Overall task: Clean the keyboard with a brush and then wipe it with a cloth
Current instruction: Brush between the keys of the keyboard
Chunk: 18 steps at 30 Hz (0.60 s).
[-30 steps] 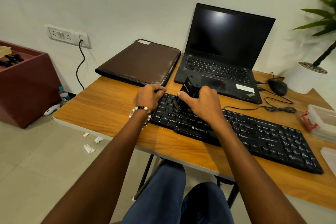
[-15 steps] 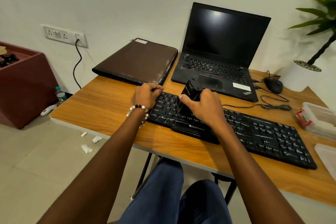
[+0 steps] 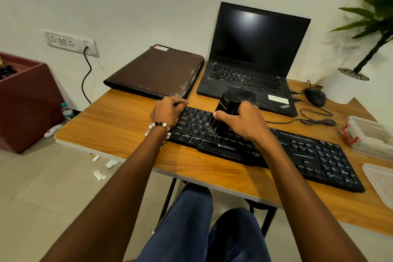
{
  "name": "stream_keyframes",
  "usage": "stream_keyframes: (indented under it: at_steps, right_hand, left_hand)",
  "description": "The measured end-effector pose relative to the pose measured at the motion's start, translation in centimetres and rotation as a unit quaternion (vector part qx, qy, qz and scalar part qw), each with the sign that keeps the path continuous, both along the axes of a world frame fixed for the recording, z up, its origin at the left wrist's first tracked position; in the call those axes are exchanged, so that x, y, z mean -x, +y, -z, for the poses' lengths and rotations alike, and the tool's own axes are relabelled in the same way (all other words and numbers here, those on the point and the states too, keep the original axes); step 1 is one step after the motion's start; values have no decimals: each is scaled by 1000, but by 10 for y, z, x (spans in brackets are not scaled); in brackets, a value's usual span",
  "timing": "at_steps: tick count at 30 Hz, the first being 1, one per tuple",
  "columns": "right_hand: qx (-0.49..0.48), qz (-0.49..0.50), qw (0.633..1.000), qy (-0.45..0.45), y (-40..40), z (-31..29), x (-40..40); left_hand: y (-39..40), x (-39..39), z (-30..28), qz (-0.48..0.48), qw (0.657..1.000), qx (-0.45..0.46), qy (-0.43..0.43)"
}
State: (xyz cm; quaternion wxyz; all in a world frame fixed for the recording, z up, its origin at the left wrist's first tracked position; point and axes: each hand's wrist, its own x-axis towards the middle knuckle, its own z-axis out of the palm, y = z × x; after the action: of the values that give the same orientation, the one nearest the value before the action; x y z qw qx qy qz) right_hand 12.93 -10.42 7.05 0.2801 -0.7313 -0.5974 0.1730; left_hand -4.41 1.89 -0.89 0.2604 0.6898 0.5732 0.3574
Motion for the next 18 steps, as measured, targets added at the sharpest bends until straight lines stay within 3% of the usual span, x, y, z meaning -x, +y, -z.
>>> stream_keyframes:
  at_steps: [7,14,18]
  right_hand:
    - [-76,69,995,1,2,7,1]
    - [13,14,1000,24,-3,-4,-8]
    - [-56,73,996,19,-1,0,-5]
  left_hand:
    - [0,1,0,6,1000,-7,13]
    - [-1,0,1,7,1000,-5,9]
    - [-1,0,0,2,1000,-7,6]
